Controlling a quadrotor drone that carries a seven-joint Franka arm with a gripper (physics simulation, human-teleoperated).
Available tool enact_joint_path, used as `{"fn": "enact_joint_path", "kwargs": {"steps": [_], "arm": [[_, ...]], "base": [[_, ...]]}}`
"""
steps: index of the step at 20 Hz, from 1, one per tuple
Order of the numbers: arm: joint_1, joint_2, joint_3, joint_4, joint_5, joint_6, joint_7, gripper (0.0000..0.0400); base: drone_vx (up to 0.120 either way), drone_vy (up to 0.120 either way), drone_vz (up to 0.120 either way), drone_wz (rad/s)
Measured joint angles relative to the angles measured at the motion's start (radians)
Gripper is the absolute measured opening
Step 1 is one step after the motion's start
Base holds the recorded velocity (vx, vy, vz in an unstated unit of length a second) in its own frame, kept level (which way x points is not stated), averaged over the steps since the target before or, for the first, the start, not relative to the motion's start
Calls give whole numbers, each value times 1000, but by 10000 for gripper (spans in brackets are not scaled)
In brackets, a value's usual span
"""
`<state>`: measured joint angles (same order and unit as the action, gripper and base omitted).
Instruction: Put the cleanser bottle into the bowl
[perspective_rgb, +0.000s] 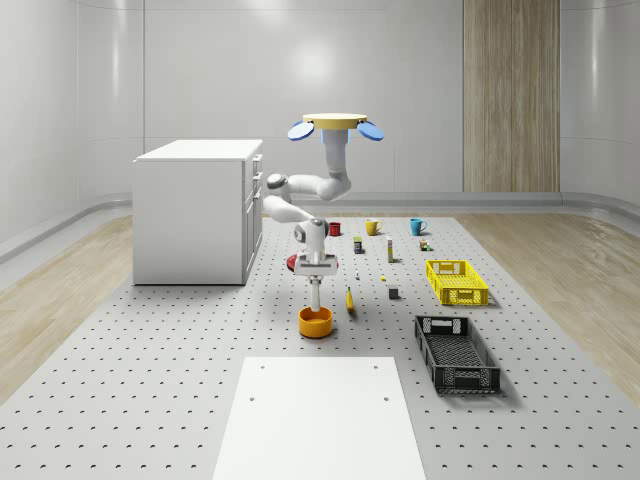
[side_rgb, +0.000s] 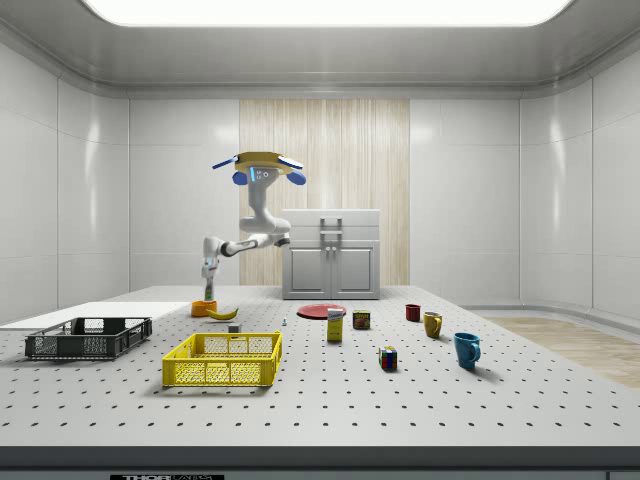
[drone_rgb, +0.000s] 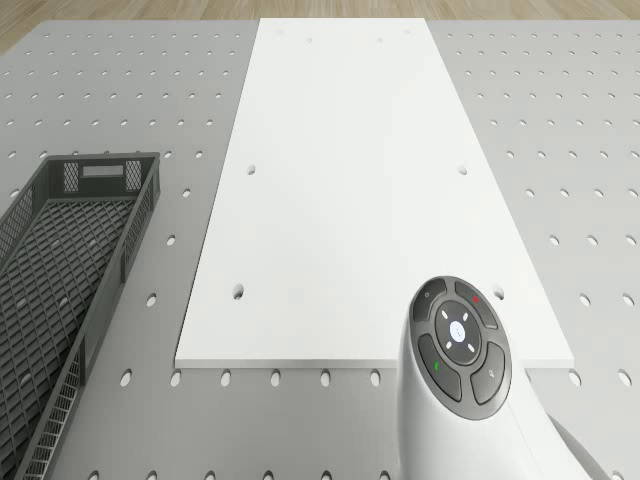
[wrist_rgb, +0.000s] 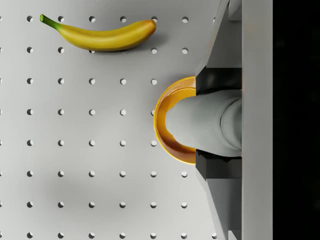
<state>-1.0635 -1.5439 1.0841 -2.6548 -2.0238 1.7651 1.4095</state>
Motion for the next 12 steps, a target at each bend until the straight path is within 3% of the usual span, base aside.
{"fn": "enact_joint_path", "kwargs": {"steps": [12], "arm": [[-39, 38, -84, 42, -86, 21, 29, 155]], "base": [[0, 0, 0, 0]]}}
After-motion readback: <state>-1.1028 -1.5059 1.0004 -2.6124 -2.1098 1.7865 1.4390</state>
